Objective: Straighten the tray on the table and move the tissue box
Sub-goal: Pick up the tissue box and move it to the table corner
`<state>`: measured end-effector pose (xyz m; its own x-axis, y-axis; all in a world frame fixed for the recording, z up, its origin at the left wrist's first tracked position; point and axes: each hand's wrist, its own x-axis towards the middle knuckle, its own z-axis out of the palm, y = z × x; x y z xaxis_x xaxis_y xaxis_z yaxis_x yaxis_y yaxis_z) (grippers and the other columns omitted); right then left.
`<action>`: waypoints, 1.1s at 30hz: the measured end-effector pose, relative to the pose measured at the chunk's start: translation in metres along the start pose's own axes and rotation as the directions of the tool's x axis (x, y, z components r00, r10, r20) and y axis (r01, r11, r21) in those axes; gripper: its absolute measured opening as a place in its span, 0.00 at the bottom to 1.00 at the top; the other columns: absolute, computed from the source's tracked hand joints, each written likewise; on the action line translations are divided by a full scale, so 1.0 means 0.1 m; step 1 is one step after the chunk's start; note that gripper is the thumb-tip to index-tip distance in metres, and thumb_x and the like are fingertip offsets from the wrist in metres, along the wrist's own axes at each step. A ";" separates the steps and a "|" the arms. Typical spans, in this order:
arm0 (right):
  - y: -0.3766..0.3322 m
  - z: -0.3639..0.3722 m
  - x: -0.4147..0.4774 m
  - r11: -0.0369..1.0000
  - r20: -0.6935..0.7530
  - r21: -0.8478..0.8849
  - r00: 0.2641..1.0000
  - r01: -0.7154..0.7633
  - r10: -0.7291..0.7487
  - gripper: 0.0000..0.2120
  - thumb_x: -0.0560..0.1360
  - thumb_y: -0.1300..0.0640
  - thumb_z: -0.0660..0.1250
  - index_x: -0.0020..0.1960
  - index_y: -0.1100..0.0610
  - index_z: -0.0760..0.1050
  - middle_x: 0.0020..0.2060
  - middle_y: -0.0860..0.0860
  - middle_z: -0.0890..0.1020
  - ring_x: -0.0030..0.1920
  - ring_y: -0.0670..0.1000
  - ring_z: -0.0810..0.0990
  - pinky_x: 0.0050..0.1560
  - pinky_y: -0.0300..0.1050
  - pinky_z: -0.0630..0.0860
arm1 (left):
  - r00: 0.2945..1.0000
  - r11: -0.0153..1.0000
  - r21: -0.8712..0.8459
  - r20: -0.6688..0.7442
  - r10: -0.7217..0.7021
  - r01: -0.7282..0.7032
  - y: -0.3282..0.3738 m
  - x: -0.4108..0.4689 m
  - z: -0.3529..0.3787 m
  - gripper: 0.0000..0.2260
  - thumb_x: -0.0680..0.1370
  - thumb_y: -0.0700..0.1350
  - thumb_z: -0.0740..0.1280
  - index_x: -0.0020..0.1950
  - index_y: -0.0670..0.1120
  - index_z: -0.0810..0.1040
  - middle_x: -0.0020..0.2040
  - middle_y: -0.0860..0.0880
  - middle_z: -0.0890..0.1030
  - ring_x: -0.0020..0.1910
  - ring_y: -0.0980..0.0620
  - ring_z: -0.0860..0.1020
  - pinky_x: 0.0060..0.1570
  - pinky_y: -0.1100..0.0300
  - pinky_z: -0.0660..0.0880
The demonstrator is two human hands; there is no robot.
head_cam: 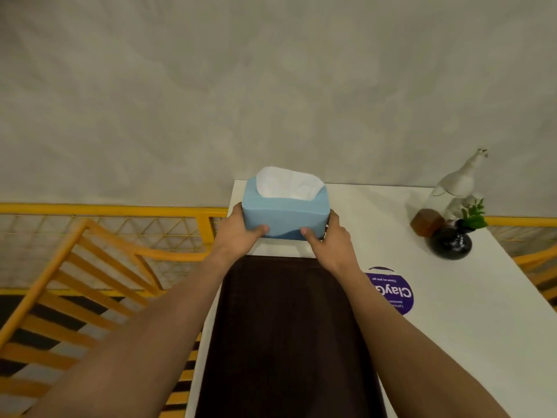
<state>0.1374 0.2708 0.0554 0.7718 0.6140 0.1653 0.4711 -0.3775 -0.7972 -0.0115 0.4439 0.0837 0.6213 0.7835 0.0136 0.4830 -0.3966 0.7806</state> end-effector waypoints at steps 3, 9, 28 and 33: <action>-0.12 0.19 0.05 1.000 0.007 0.007 1.000 0.002 -0.003 0.36 0.75 0.43 0.72 0.75 0.52 0.59 0.65 0.53 0.78 0.60 0.57 0.79 0.54 0.50 0.77 | 0.999 1.000 -0.007 0.030 0.023 -0.023 -0.15 0.12 -0.16 0.32 0.73 0.52 0.76 0.73 0.44 0.68 0.64 0.44 0.79 0.61 0.43 0.78 0.51 0.54 0.74; -0.16 0.53 0.31 1.000 0.040 -0.007 0.999 -0.004 0.004 0.39 0.74 0.46 0.74 0.77 0.50 0.56 0.65 0.51 0.78 0.60 0.56 0.79 0.53 0.45 0.75 | 0.999 0.999 -0.009 0.034 0.040 -0.040 -0.40 0.41 -0.24 0.31 0.75 0.52 0.73 0.74 0.44 0.67 0.64 0.45 0.79 0.62 0.43 0.77 0.52 0.53 0.74; 0.44 1.13 1.40 0.999 0.042 -0.034 0.999 -0.023 0.024 0.41 0.74 0.49 0.76 0.78 0.49 0.56 0.53 0.41 0.76 0.48 0.44 0.75 0.38 0.29 0.71 | 0.998 0.997 -0.054 0.025 0.059 -0.058 -0.98 1.49 0.23 0.36 0.75 0.47 0.74 0.78 0.48 0.59 0.63 0.44 0.81 0.61 0.42 0.80 0.53 0.53 0.77; 0.50 1.16 1.61 0.994 0.067 -0.103 0.997 -0.031 0.038 0.34 0.74 0.47 0.75 0.74 0.53 0.64 0.49 0.43 0.77 0.46 0.48 0.77 0.38 0.34 0.70 | 0.999 0.999 0.029 0.040 0.019 -0.020 -1.05 1.73 0.26 0.32 0.76 0.45 0.74 0.77 0.45 0.64 0.58 0.42 0.83 0.55 0.40 0.82 0.52 0.51 0.78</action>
<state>0.2354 0.4313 -0.0252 0.7591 0.6439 0.0955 0.4881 -0.4660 -0.7380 0.0615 0.6090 -0.0127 0.6542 0.7563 0.0035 0.4881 -0.4257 0.7619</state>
